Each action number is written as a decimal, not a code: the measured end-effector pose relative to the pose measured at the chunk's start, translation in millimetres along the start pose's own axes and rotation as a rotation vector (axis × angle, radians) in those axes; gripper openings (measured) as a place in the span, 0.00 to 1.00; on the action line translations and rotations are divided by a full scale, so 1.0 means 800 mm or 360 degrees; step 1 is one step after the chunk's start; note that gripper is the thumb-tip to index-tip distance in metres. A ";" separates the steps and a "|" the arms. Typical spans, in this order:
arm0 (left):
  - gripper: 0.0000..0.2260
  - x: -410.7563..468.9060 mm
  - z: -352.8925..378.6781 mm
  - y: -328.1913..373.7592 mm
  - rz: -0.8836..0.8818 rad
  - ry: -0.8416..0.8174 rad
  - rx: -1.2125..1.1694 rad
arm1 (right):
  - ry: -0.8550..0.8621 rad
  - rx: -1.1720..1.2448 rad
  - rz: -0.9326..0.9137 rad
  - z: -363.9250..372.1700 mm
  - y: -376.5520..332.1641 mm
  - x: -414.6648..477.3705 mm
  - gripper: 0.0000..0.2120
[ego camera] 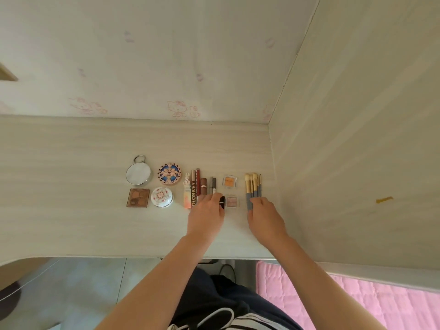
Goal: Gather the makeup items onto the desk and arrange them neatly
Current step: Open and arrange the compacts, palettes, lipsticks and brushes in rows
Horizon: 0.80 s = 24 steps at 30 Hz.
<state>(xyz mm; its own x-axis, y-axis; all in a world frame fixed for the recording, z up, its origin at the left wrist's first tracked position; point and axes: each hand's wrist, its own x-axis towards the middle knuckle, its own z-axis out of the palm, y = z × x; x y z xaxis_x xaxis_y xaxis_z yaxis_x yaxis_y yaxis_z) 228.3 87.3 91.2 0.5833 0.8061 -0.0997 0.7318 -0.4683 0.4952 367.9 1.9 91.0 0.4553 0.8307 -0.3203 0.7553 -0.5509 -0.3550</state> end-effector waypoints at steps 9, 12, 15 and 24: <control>0.13 -0.029 -0.046 -0.072 0.0006 0.0185 0.0277 | 0.0010 -0.0111 -0.0258 0.019 -0.073 0.009 0.17; 0.14 -0.027 -0.065 -0.103 -0.0028 0.0239 0.0337 | 0.0024 -0.0130 -0.0252 0.026 -0.114 0.022 0.18; 0.15 -0.021 -0.085 -0.141 -0.0061 0.0244 0.0330 | 0.0088 -0.0114 -0.0260 0.038 -0.159 0.035 0.18; 0.10 0.012 -0.158 -0.266 -0.0167 0.0164 0.0258 | 0.0265 0.0024 -0.0288 0.069 -0.291 0.072 0.15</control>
<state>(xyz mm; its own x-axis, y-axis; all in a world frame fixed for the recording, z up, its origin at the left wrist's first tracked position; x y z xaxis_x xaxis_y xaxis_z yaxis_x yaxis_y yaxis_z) 33.6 240.3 93.8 0.4678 0.8824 -0.0508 0.8386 -0.4250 0.3408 192.1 173.6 106.4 0.3857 0.9170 -0.1014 0.8250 -0.3920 -0.4070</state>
